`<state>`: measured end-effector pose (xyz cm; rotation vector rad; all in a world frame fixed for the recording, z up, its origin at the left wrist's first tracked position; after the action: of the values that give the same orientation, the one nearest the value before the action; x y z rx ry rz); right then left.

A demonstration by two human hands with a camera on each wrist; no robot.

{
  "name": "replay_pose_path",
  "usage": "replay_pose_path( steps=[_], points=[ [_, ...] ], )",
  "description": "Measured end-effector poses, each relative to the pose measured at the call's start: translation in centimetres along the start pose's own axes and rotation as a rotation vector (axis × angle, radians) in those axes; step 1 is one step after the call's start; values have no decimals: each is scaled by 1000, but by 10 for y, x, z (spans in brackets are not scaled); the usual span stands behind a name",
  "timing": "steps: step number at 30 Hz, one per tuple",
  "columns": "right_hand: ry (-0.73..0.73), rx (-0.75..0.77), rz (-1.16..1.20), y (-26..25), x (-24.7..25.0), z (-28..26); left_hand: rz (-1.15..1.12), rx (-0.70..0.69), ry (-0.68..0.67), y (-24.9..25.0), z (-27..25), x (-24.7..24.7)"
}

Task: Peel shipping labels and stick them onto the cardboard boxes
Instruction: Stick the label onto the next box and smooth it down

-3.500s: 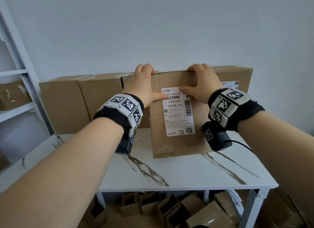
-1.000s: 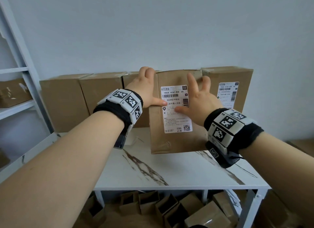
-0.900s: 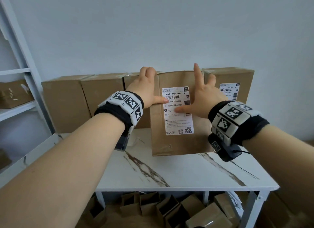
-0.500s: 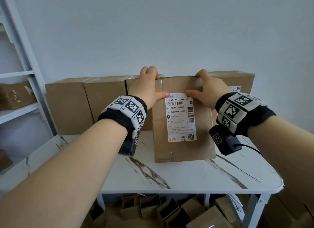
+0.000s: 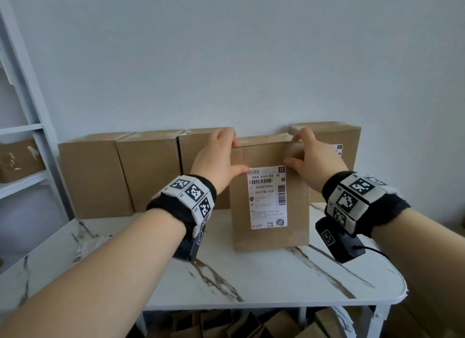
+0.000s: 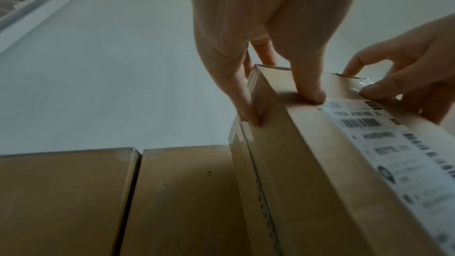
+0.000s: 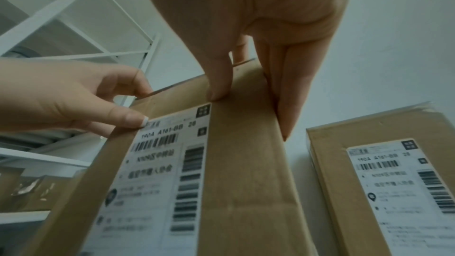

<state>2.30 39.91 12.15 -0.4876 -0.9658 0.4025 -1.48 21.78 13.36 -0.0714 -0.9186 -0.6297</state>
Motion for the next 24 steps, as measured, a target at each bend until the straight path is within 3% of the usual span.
replay_pose_path(
  steps=[24],
  points=[
    [20,-42,-42,38,-10,32,-8,-14,-38,6,34,-43]
  ],
)
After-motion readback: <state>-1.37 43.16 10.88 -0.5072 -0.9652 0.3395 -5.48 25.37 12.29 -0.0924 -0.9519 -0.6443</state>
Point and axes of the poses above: each hand's wrist, its own z-axis towards the middle knuckle, its own x-axis out of the back of the hand, y = z × x, the point moved 9 cm from there along z, towards the middle knuckle, and after that the axes turned 7 degrees about z, right-handed, at the moved point
